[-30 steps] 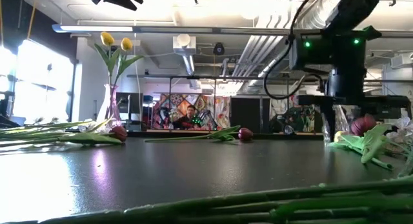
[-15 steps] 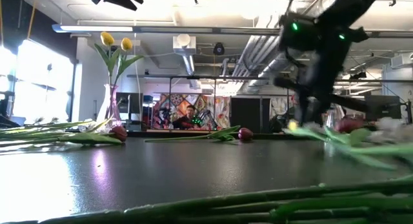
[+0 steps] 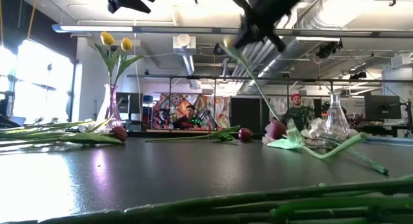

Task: Sort flowers into vase by color
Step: Put the yellow flower into the violet vase

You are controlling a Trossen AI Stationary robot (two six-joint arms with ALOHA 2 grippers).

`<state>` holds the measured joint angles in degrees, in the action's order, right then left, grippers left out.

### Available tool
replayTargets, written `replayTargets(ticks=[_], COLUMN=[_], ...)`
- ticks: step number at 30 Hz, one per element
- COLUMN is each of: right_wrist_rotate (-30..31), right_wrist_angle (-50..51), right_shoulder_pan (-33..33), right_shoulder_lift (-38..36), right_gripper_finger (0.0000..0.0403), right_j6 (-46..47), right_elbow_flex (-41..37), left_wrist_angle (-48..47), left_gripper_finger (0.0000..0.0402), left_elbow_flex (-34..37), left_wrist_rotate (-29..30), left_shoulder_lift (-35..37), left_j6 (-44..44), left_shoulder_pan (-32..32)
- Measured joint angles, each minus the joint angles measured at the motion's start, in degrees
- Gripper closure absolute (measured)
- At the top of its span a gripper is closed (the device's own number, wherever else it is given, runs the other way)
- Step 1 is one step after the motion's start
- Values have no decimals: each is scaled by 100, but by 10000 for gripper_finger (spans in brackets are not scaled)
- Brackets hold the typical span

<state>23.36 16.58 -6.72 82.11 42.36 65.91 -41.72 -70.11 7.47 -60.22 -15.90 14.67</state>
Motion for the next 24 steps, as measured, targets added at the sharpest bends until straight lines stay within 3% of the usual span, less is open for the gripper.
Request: replayTargets(ticks=[6, 14, 24], right_wrist_rotate=[-166, -726, -1022], right_wrist_angle=[-632, -606, -961], right_shoulder_pan=[-50, -111, -111], right_shoulder_lift=[-2, -2, -4], right_gripper_finger=[400, 401, 401], right_j6=[-1329, -2018, -2593], right_elbow_flex=[782, 1378, 1869], left_wrist_angle=[947, 3000, 3466], left_gripper_finger=[229, 211, 156], left_elbow_flex=[2, 2, 2], left_wrist_rotate=[-136, -857, -987], left_shoulder_lift=[-513, -995, -1550], left_j6=[98, 71, -196], left_shoulder_pan=[-179, -191, -222])
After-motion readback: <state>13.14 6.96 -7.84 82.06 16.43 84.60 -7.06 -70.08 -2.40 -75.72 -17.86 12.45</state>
